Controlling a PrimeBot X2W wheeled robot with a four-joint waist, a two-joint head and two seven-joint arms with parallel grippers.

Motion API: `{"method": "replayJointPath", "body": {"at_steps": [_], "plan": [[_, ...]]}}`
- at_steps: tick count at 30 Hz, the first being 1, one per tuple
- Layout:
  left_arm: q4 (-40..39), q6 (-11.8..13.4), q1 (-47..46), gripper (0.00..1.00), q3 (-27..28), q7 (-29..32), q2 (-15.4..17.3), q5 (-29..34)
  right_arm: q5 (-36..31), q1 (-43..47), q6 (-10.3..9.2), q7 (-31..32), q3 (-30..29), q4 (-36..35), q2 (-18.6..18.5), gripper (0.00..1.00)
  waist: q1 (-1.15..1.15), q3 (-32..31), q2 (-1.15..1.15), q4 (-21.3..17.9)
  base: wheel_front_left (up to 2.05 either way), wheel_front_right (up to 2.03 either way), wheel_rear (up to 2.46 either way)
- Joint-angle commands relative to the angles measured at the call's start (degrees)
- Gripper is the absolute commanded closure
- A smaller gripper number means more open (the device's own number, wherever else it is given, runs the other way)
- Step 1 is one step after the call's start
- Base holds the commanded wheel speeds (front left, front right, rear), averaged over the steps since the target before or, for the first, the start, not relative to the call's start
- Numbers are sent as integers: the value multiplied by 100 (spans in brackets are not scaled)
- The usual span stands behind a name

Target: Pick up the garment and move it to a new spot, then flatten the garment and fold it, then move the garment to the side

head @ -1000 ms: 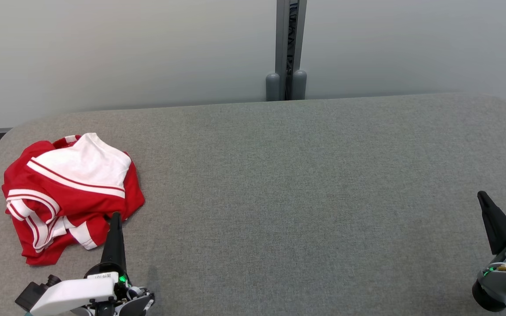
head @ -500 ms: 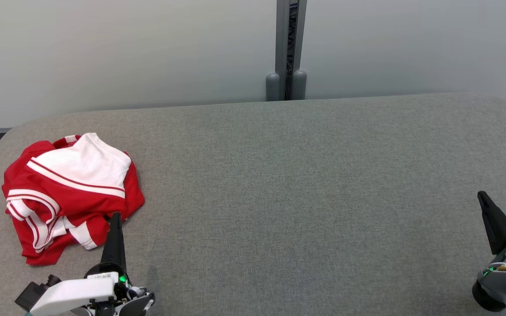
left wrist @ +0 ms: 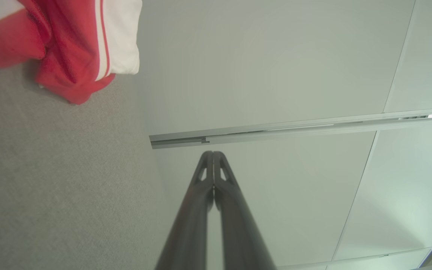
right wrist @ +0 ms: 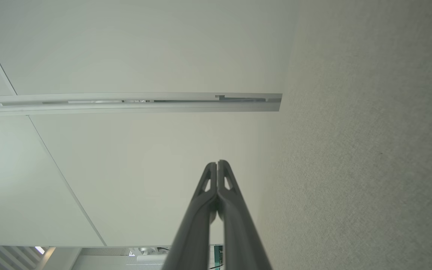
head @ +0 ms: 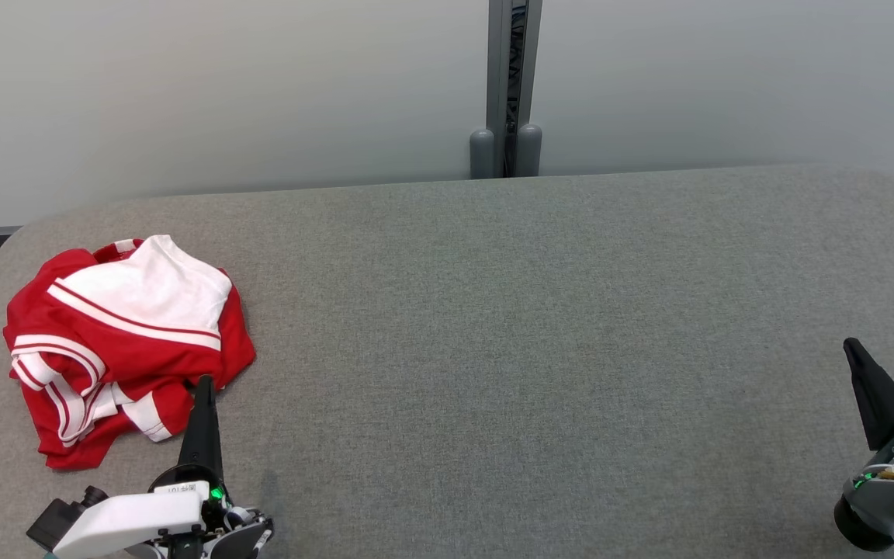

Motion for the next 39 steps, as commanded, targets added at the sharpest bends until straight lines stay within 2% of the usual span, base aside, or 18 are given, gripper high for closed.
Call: {"method": "replayJointPath", "body": {"at_steps": [1,39], "plan": [[-18,-19,-47,100,12,8,27,-11,-15,-32,3,42,-2,4,-15,100,0,0,0,0,0,0,0],[-18,-19,-47,100,11,8,27,-11,-16,-32,3,43,-3,4,-15,100,0,0,0,0,0,0,0]]}}
